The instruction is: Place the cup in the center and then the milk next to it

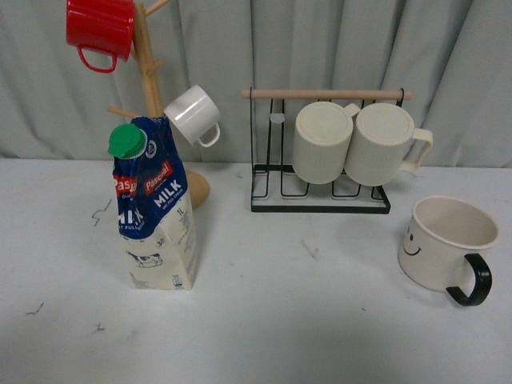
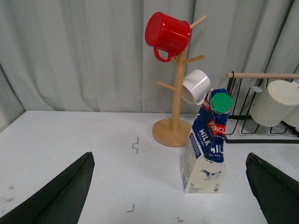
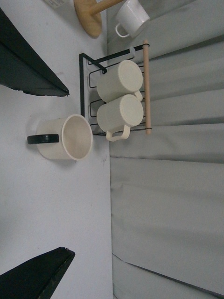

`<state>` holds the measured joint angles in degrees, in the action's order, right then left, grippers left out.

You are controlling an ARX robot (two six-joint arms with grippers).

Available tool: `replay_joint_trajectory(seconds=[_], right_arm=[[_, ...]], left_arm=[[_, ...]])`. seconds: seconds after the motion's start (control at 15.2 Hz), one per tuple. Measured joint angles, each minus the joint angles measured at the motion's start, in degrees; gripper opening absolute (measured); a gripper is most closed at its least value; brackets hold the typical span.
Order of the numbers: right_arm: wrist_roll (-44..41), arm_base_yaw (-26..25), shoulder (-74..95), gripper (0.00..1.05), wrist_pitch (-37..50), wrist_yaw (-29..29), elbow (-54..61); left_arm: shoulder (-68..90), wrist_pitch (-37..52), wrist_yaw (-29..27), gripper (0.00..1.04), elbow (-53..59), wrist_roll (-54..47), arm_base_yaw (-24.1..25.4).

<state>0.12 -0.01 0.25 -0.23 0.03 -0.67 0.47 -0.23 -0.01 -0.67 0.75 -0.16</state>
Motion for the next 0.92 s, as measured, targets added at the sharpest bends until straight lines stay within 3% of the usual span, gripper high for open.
replay_joint_trajectory(seconds=[0.92], right_arm=[[0.0,0.0,0.0,0.98,0.0,0.0,0.0]], left_arm=[[0.0,0.0,0.0,0.98,0.0,0.0,0.0]])
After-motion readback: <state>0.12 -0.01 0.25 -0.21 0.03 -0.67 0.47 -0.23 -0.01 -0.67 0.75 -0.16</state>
